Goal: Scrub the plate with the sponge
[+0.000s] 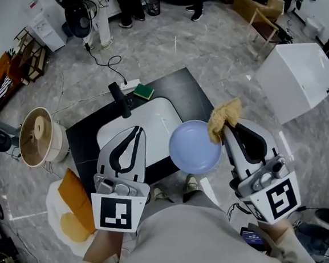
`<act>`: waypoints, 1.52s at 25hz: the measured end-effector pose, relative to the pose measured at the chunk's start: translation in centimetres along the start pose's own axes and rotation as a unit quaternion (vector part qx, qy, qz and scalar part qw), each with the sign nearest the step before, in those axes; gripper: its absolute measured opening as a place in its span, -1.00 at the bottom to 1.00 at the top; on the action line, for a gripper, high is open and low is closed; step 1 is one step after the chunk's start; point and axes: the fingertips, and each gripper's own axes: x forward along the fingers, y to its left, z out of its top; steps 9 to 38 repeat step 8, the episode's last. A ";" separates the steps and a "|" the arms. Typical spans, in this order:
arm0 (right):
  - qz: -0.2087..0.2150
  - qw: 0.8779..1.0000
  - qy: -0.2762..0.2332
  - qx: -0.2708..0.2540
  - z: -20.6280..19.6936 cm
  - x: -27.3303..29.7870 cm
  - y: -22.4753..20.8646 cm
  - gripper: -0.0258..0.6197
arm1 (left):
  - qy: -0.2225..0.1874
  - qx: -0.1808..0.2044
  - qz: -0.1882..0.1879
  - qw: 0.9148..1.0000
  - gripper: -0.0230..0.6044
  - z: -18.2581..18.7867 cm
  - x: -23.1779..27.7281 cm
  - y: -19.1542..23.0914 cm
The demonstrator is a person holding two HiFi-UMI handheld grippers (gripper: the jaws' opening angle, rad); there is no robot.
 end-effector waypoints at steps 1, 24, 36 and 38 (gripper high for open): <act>0.000 1.000 0.001 0.000 0.0 0.0 0.0 -0.77 | 0.001 0.001 0.000 1.000 -0.84 0.0 -0.1 0.1; 0.002 1.000 -0.001 -0.002 -0.1 0.2 0.2 -0.77 | -0.002 0.001 0.002 1.000 -0.84 -0.1 -0.2 0.3; 0.002 1.000 -0.001 -0.002 -0.1 0.2 0.2 -0.77 | -0.002 0.001 0.002 1.000 -0.84 -0.1 -0.2 0.3; 0.002 1.000 -0.001 -0.002 -0.1 0.2 0.2 -0.77 | -0.002 0.001 0.002 1.000 -0.84 -0.1 -0.2 0.3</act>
